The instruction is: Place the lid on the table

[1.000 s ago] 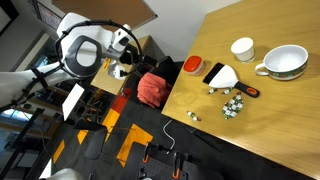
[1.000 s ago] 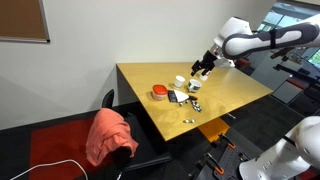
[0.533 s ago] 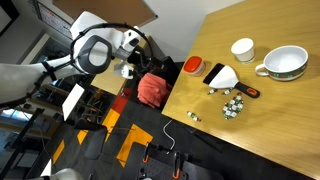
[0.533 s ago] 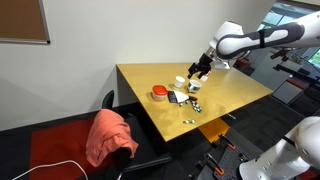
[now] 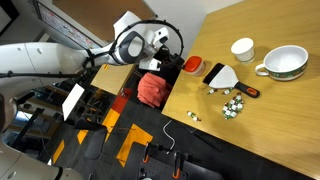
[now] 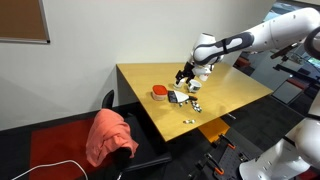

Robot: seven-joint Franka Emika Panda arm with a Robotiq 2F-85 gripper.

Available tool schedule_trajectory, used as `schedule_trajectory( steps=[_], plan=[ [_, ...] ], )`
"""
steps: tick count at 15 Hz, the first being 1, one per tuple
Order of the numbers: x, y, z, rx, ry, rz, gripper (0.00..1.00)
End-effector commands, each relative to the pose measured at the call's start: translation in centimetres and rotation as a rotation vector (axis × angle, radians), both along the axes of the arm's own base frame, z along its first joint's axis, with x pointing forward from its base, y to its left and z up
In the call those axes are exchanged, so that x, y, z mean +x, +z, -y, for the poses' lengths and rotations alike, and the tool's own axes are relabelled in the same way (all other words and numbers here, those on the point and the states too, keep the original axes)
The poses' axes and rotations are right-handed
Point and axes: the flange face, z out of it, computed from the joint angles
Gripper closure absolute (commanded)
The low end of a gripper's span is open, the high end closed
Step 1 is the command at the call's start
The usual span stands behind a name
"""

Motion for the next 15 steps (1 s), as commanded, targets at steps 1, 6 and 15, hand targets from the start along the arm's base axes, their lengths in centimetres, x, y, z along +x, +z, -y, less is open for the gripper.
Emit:
schedule_trajectory(
  steps=[1,6,15],
  plan=[
    [3.9,-3.0,0.7,-0.009,-0.049,0.016,0.0],
    [7.0,-6.5,2.0,-0.031,-0.158,0.038,0.0],
    [6.2,-7.5,1.2,-0.029,-0.127,0.069,0.0]
  ],
)
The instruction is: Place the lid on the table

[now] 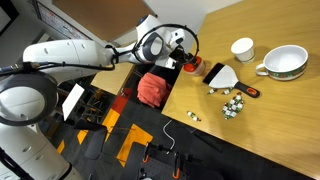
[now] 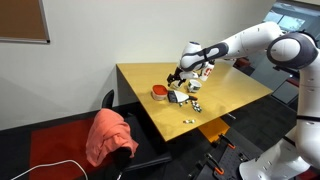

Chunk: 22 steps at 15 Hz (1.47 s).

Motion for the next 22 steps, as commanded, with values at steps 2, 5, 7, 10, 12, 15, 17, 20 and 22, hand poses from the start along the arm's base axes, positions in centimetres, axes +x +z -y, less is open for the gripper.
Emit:
schedule_trajectory(
  steps=[2,5,7,10,12,15,17,20,22],
  plan=[
    [1.0,-1.3,-0.7,-0.022,-0.007,0.096,0.0],
    [1.4,-2.6,-1.0,-0.028,-0.014,0.132,0.0],
    [1.4,-3.3,-1.0,-0.029,-0.025,0.137,0.0],
    [1.2,-3.7,-0.9,-0.021,-0.033,0.145,0.11],
    [1.2,-3.5,-0.7,-0.011,-0.043,0.156,0.29],
    [1.2,-3.4,-0.5,-0.001,-0.058,0.162,0.44],
    [1.2,-3.6,-0.4,0.002,-0.068,0.16,0.43],
    [1.3,-4.0,-0.2,0.007,-0.079,0.152,0.4],
    [1.3,-4.3,-0.1,0.009,-0.083,0.149,0.48]
  ],
)
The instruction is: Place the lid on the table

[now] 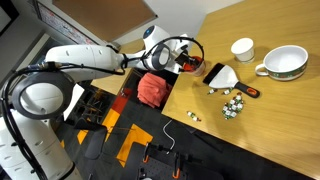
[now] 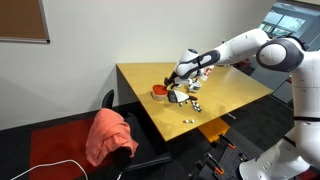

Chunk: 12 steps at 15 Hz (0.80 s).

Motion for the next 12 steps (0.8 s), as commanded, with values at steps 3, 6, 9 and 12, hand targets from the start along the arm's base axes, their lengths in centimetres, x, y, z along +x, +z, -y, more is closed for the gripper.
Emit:
schedule_trajectory(
  steps=[3,6,9,12],
  plan=[
    [0.2,-0.6,0.5,0.012,-0.034,0.008,0.55],
    [0.2,-1.3,0.7,0.01,-0.04,-0.001,0.58],
    [0.2,-2.1,0.8,0.011,-0.045,-0.012,0.58],
    [0.3,-2.6,0.9,0.011,-0.049,-0.017,0.86]
  ],
)
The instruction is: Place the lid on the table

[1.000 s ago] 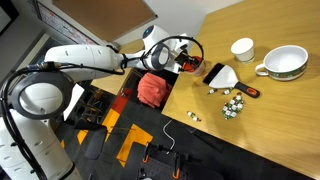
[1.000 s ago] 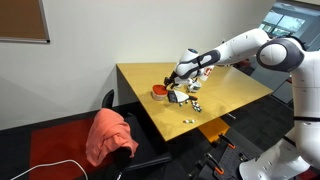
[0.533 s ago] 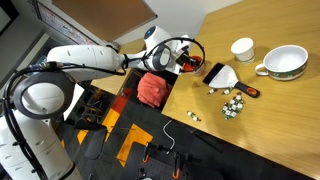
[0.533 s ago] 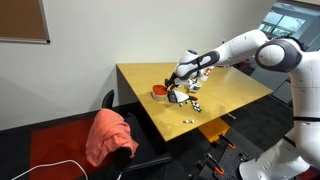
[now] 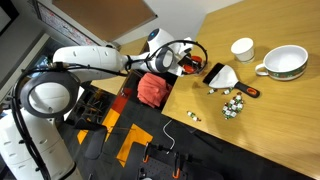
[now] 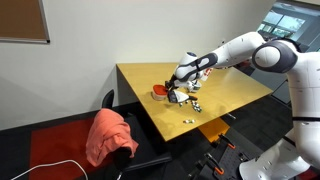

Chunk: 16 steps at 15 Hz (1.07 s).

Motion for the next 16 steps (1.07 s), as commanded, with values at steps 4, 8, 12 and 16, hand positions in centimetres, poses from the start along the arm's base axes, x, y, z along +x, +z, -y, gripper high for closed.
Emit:
schedule_trajectory(
  steps=[4,8,12,16],
  plan=[
    [0.8,-0.3,0.5,0.008,-0.05,0.022,1.0],
    [0.8,1.0,0.2,0.004,-0.041,0.046,0.98],
    [0.9,3.4,-0.7,0.001,-0.027,0.084,0.98],
    [1.5,4.8,-1.1,-0.019,-0.019,0.051,0.98]
  ],
)
